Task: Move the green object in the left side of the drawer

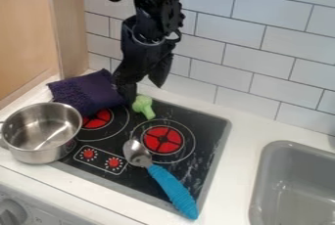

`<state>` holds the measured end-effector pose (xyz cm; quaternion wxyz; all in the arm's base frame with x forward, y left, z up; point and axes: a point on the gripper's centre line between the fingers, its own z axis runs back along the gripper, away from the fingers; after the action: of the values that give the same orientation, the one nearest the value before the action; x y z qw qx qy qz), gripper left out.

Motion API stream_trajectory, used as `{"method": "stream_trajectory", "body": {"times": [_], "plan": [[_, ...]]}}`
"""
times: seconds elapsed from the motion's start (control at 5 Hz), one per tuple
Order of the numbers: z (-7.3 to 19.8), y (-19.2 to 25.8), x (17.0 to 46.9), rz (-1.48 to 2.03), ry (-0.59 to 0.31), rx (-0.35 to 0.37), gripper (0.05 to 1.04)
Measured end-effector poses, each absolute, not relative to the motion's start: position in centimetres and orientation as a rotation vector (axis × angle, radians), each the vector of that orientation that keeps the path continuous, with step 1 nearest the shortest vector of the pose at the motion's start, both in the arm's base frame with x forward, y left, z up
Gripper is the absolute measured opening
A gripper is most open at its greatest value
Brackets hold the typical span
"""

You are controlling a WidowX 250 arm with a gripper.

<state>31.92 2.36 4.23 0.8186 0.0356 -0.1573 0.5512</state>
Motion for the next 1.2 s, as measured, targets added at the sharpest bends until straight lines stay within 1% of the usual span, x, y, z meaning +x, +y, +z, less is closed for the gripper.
{"method": "stream_trajectory", "body": {"times": [0.2, 0.4, 0.6, 0.8, 1.0, 1.2], "plan": [[3.5, 2.3, 33.0, 1.179, -0.337, 0.075, 0.999], [2.1, 2.8, 32.9, 1.197, -0.312, 0.097, 0.999], [1.4, 3.3, 33.4, 1.215, -0.306, 0.111, 0.999], [0.5, 3.2, 33.3, 1.218, -0.277, 0.124, 0.964], [0.5, 3.5, 33.4, 1.213, -0.291, 0.137, 0.671], [0.6, 3.6, 33.4, 1.217, -0.299, 0.142, 0.605]]}}
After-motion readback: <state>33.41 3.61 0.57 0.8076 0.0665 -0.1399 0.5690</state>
